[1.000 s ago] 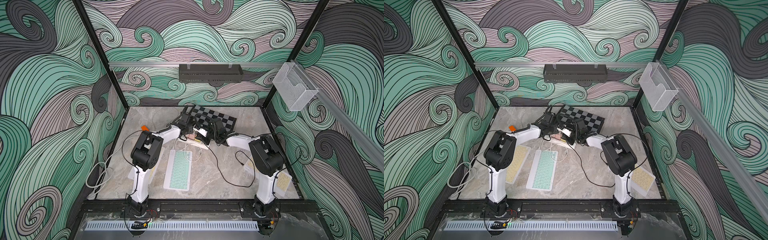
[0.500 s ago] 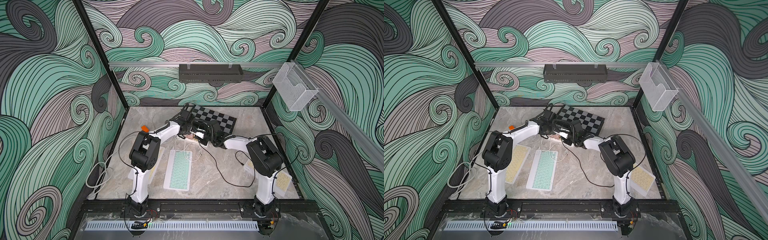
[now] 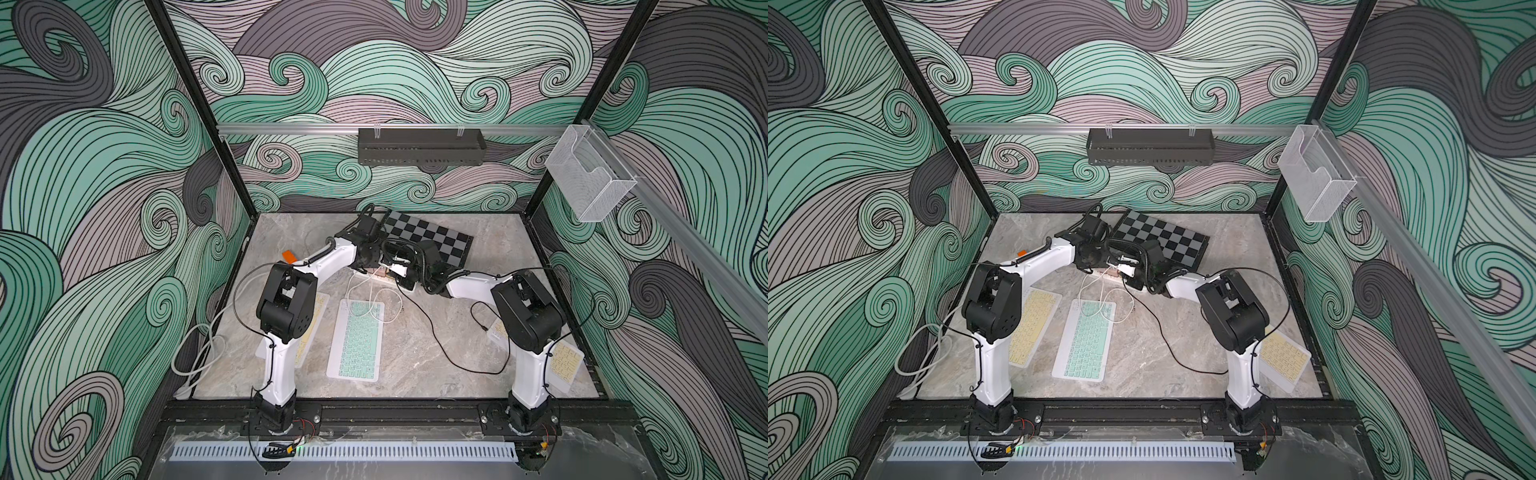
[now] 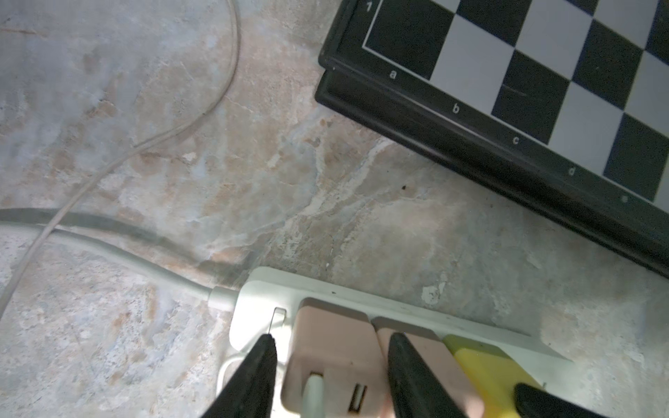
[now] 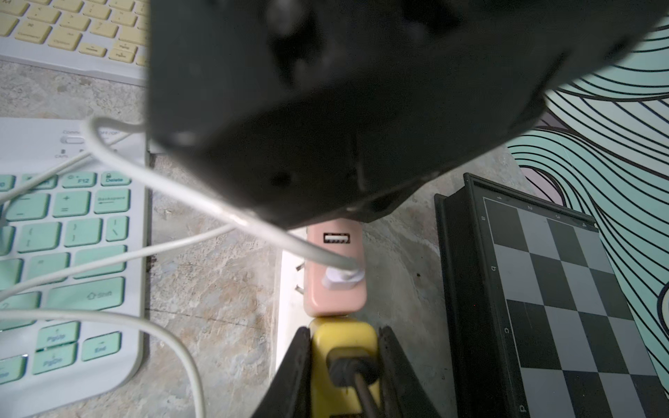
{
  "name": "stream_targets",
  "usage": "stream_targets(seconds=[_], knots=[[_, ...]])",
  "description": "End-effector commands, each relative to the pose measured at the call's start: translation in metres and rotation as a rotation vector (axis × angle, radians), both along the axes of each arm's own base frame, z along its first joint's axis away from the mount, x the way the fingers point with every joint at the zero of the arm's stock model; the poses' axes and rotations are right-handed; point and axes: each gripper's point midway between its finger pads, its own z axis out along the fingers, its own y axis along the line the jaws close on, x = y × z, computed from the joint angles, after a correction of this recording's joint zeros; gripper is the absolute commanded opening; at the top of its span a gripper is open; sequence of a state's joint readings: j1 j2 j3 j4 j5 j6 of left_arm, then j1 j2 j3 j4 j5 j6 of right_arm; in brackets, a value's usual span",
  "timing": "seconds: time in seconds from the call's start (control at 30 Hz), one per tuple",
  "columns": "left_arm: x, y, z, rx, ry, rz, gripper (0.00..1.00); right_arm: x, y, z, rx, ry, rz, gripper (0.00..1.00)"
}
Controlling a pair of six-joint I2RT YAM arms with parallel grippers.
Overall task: Unplug the wireless keyboard
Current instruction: Remove the plug from the socket.
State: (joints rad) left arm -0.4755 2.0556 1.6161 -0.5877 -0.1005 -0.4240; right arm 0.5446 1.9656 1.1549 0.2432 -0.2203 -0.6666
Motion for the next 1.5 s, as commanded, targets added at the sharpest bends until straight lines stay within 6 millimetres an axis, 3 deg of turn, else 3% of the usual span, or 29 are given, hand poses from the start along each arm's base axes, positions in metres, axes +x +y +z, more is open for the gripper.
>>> stream_targets(seconds=[0.0, 0.2, 0.33, 0.5, 0.7, 0.9, 0.97, 1.1, 1.3, 1.47], knots=[[-0.042, -0.001, -0.051, 0.050, 0.224, -0.048, 0.51, 0.027, -0.005, 0.017, 0.005, -0.088, -0.057, 0.00], [-0.049, 0.010, -0.073, 0.140, 0.276, -0.055, 0.49, 0.027, 0.002, 0.027, 0.056, -0.057, -0.043, 0.00], [-0.056, 0.012, -0.078, 0.144, 0.276, -0.057, 0.46, 0.040, -0.003, 0.039, 0.111, -0.055, -0.106, 0.00], [-0.067, 0.016, -0.087, 0.164, 0.275, -0.037, 0.40, 0.058, -0.016, 0.074, 0.330, -0.023, -0.234, 0.00], [-0.078, 0.021, -0.100, 0.189, 0.245, 0.007, 0.33, 0.051, -0.017, 0.113, 0.554, -0.185, -0.216, 0.00], [-0.081, 0.021, -0.107, 0.216, 0.234, 0.014, 0.31, 0.056, -0.020, 0.131, 0.690, -0.121, -0.188, 0.00], [-0.082, 0.021, -0.107, 0.221, 0.234, 0.016, 0.31, 0.051, -0.014, 0.132, 0.667, -0.104, -0.146, 0.00], [-0.080, 0.021, -0.106, 0.218, 0.222, 0.018, 0.30, 0.038, -0.003, 0.108, 0.470, -0.004, -0.037, 0.00], [-0.080, 0.016, -0.109, 0.211, 0.230, 0.011, 0.30, 0.034, -0.010, 0.079, 0.195, -0.069, 0.024, 0.00], [-0.080, 0.015, -0.109, 0.208, 0.233, 0.011, 0.30, 0.032, -0.008, 0.069, 0.046, -0.170, 0.087, 0.00]])
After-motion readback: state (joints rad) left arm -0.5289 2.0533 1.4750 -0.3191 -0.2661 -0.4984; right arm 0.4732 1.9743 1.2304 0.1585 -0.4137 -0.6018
